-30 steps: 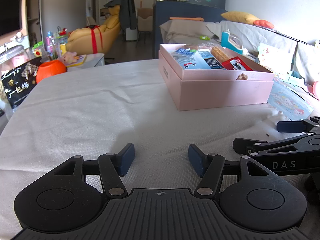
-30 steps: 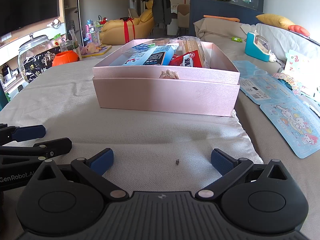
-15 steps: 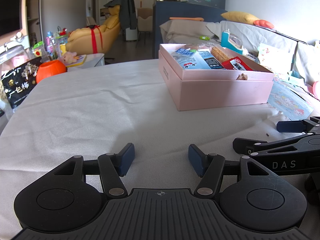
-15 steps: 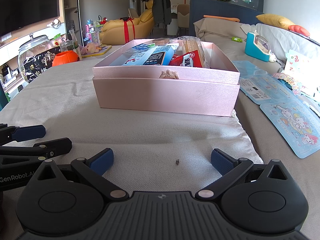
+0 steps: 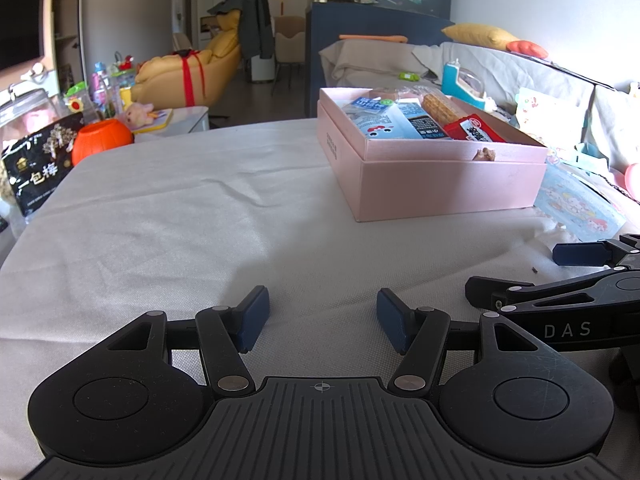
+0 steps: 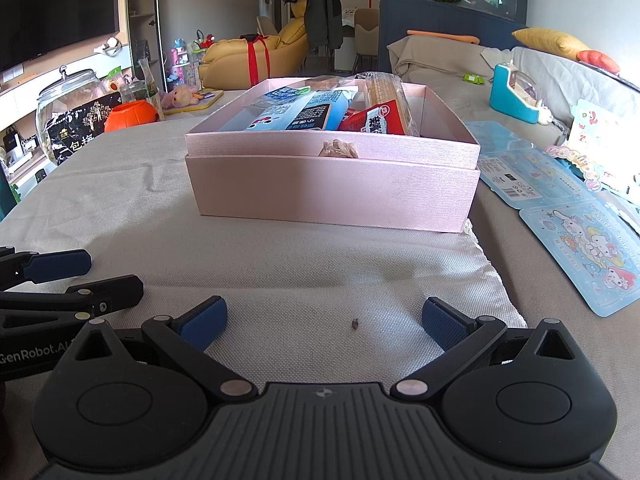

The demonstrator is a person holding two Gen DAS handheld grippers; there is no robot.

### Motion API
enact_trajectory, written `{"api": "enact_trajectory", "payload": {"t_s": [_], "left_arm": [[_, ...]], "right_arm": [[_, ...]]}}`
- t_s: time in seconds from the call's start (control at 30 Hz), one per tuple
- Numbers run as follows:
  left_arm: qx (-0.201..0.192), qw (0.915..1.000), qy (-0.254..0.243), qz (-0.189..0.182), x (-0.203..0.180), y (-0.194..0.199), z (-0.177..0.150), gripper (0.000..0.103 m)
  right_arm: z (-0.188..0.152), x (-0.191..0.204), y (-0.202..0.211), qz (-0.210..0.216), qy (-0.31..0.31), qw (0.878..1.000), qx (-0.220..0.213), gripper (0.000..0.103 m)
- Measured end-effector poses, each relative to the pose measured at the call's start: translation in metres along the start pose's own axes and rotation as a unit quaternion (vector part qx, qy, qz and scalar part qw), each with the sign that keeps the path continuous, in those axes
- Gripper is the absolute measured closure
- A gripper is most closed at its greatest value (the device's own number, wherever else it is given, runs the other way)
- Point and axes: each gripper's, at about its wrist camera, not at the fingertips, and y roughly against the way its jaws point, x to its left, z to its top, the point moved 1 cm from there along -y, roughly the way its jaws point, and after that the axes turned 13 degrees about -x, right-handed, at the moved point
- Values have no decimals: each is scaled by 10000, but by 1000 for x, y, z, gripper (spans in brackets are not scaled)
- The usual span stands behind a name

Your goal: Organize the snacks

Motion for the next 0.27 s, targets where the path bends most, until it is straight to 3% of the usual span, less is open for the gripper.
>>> {"api": "enact_trajectory", "payload": {"t_s": [0.27], "left_arm": [[-1, 10000, -16, 8, 0, 0, 0, 37]], "right_arm": [[0, 1, 0, 0, 1, 10000, 0, 0]]}}
